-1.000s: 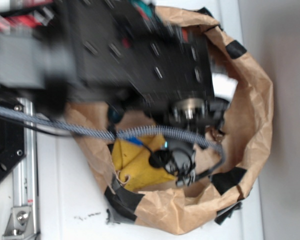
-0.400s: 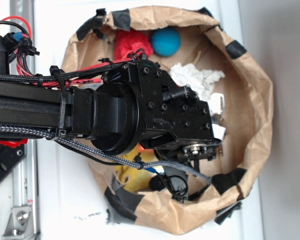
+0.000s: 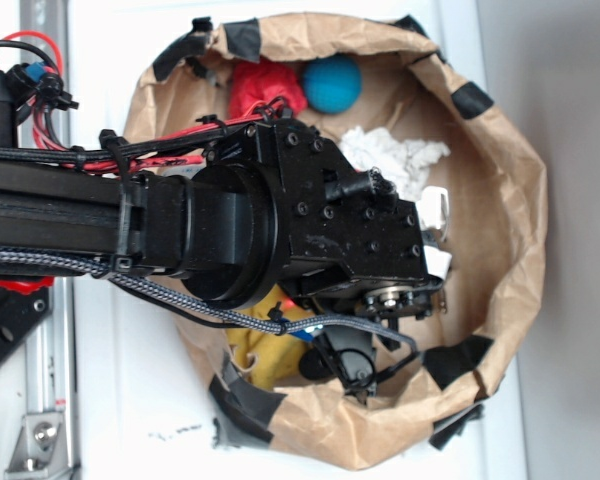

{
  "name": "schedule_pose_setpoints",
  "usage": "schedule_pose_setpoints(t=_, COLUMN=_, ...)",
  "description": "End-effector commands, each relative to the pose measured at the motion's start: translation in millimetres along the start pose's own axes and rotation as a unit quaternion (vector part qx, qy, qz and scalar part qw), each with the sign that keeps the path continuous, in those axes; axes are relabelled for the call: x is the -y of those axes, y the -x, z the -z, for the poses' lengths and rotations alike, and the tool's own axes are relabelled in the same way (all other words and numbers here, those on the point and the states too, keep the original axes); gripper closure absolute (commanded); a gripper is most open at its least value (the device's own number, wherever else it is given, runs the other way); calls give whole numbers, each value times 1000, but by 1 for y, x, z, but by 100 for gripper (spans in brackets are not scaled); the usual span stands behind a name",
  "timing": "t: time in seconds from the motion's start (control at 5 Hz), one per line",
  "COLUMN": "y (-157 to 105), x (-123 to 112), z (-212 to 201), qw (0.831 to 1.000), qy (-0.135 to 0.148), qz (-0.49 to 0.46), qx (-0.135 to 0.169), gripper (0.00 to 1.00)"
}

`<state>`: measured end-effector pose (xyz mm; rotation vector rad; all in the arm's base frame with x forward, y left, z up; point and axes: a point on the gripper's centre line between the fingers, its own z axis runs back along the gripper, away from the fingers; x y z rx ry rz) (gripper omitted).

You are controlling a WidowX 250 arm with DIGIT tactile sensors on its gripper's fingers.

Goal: Grab the yellow cloth.

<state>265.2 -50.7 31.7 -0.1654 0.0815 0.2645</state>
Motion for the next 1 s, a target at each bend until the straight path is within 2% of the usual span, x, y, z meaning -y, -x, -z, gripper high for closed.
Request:
schedule_pose_setpoints(t=0.0, y=2, x=-14, z=-77, qw=988, qy=-29, qz=77, qx=127, gripper=100)
schedule_pose_setpoints(t=0.2, y=-2, x=-36, z=-134, qw=975, qy=-86, qz=96, qx=182, gripper=100)
schedule_pose_setpoints(t=0.4, y=2, x=-37, z=-187, qw=970, qy=-114, qz=99, qx=189, gripper=100)
schedule_pose_setpoints(t=0.6, y=9, x=-38, z=-203, qw=972, qy=-107, qz=111, qx=179, gripper=100)
schedule_pose_setpoints(t=0.8, y=7, x=-30, z=-192, qw=972, qy=-133, qz=121, qx=153, gripper=100)
